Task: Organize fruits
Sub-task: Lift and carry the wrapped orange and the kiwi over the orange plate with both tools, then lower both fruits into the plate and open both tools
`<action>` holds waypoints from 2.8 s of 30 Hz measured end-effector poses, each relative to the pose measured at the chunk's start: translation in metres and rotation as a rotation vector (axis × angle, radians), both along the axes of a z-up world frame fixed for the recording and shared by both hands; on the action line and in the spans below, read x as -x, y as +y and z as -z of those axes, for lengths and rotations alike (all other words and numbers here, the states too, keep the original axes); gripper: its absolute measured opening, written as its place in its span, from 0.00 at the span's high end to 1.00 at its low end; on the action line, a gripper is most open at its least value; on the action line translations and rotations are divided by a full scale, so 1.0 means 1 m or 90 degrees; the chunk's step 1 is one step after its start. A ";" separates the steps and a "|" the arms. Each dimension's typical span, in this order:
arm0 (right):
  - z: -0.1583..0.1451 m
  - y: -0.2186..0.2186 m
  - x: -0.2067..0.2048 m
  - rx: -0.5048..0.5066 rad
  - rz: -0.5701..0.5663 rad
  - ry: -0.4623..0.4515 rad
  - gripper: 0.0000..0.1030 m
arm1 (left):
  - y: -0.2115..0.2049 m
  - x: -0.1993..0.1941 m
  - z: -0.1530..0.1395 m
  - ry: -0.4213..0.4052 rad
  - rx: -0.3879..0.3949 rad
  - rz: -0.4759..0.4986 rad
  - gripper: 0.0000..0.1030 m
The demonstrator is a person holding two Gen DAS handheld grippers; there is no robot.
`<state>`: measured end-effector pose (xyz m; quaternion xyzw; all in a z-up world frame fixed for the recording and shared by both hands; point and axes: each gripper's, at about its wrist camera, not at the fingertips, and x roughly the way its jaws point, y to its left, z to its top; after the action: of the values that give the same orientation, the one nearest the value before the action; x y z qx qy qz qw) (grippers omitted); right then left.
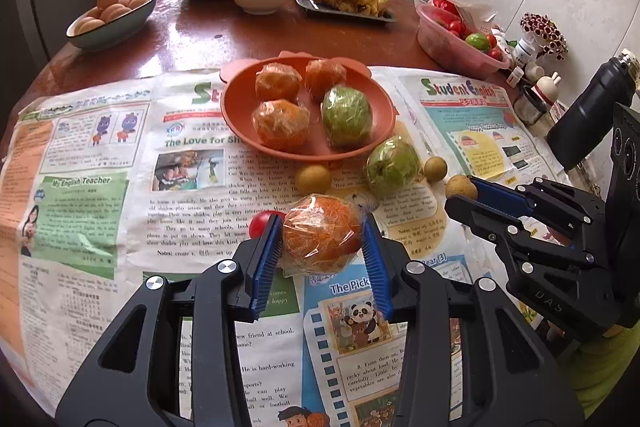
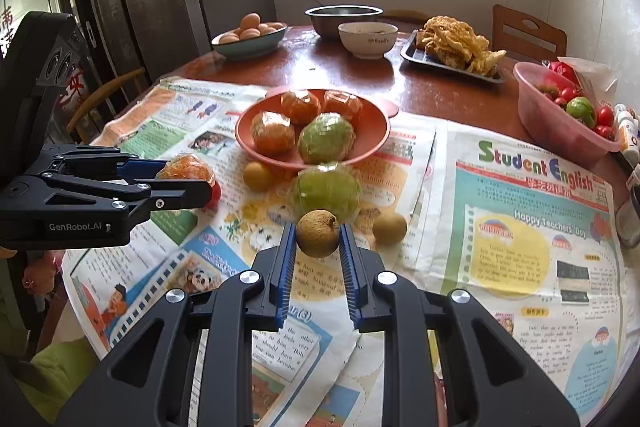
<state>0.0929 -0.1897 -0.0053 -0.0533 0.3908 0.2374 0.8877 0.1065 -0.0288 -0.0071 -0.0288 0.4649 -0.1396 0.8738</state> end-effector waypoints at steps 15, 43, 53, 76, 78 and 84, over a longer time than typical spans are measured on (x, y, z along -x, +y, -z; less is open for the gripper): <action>-0.021 0.003 -0.022 -0.005 -0.008 -0.019 0.79 | 0.009 -0.017 -0.025 -0.027 -0.003 -0.008 0.69; -0.033 0.005 -0.076 -0.001 0.018 -0.019 0.79 | 0.015 -0.062 -0.030 -0.034 -0.014 -0.004 0.69; -0.027 0.010 -0.095 -0.001 0.021 -0.010 0.79 | 0.019 -0.087 -0.017 -0.016 -0.025 -0.009 0.69; 0.000 0.018 -0.134 0.016 0.027 0.034 0.79 | 0.023 -0.128 0.010 0.013 -0.040 -0.013 0.69; 0.002 0.019 -0.137 0.017 0.025 0.038 0.79 | 0.023 -0.130 0.010 0.010 -0.039 -0.013 0.69; 0.008 0.021 -0.142 0.020 0.024 0.047 0.79 | 0.020 -0.132 0.010 0.010 -0.035 -0.006 0.69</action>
<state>0.2349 -0.1683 -0.0132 -0.0506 0.4281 0.2162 0.8760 0.2388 -0.0085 -0.0172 -0.0084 0.4753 -0.1222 0.8713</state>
